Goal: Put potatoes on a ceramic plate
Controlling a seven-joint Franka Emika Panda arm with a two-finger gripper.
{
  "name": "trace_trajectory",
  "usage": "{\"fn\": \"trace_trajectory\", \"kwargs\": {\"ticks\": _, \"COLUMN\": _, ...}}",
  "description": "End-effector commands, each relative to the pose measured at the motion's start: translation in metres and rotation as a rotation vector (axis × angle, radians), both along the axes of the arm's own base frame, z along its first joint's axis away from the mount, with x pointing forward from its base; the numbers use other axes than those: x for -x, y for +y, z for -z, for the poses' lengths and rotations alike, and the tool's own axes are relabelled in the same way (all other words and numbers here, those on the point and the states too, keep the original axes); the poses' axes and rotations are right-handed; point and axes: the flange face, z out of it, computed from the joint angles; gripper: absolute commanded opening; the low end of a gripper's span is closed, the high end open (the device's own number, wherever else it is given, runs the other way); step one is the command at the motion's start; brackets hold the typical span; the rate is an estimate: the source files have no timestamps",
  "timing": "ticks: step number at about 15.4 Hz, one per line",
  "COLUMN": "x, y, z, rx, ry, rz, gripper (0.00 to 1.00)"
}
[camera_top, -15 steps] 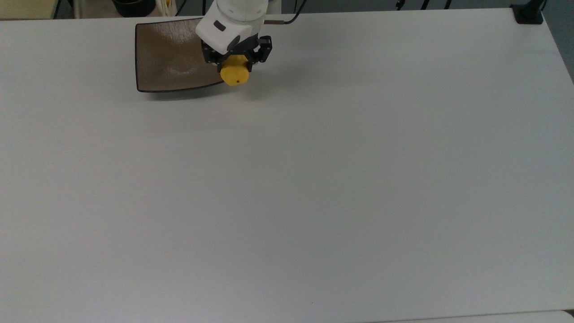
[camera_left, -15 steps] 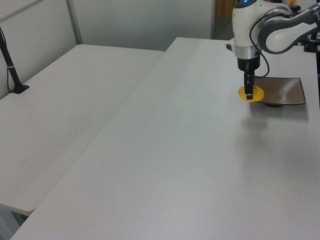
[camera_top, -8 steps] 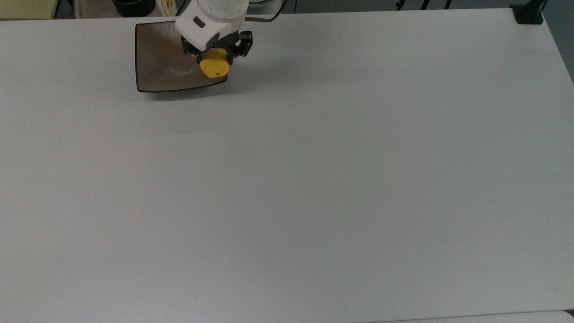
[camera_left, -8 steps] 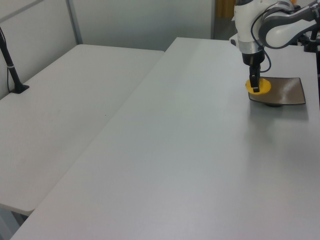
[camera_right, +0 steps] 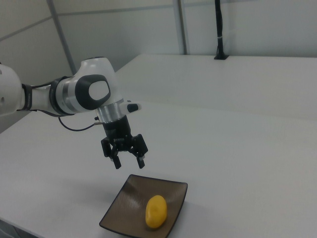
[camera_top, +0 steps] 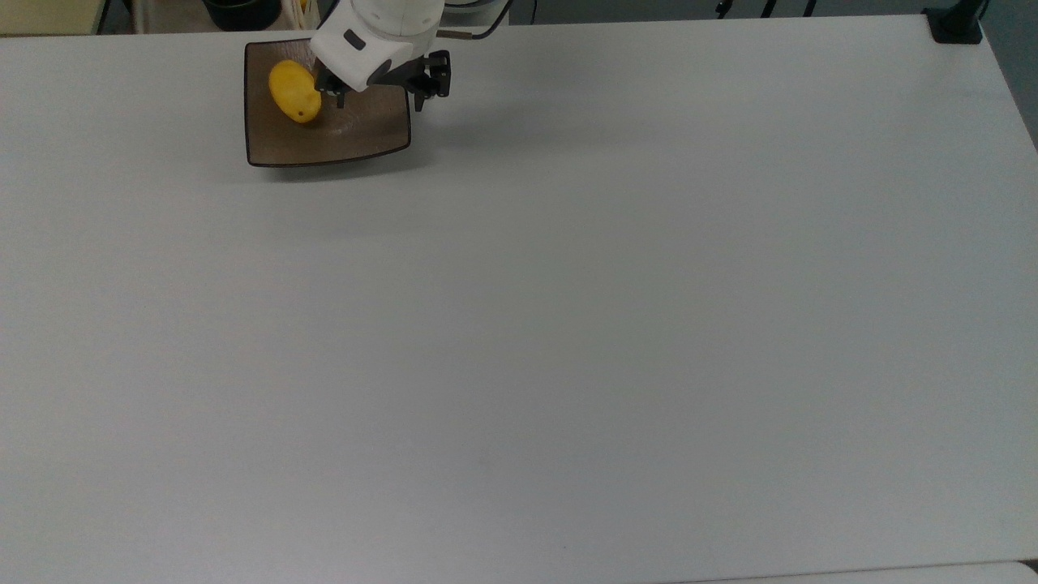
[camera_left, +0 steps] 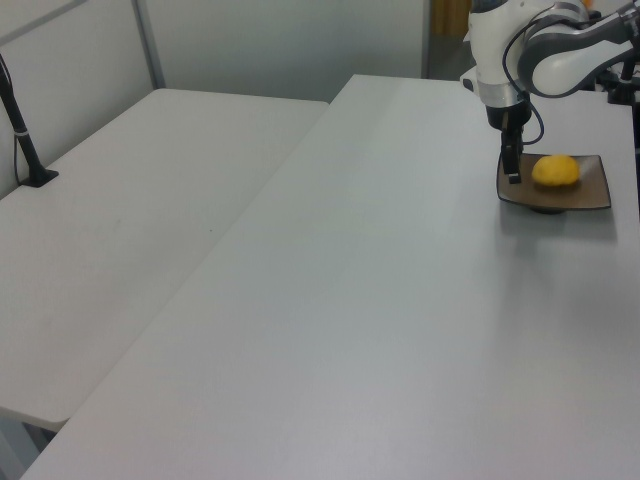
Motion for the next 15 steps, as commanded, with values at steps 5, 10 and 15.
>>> {"fn": "trace_trajectory", "kwargs": {"ticks": 5, "x": -0.007, "y": -0.002, "z": -0.029, "rx": 0.002, "ry": -0.051, "rz": 0.04, "gripper": 1.0}}
{"fn": "trace_trajectory", "kwargs": {"ticks": 10, "x": -0.025, "y": -0.003, "z": -0.063, "rx": -0.074, "ry": -0.145, "rz": 0.179, "gripper": 1.0}}
{"fn": "trace_trajectory", "kwargs": {"ticks": 15, "x": -0.032, "y": -0.002, "z": -0.107, "rx": -0.186, "ry": -0.176, "rz": 0.247, "gripper": 1.0}}
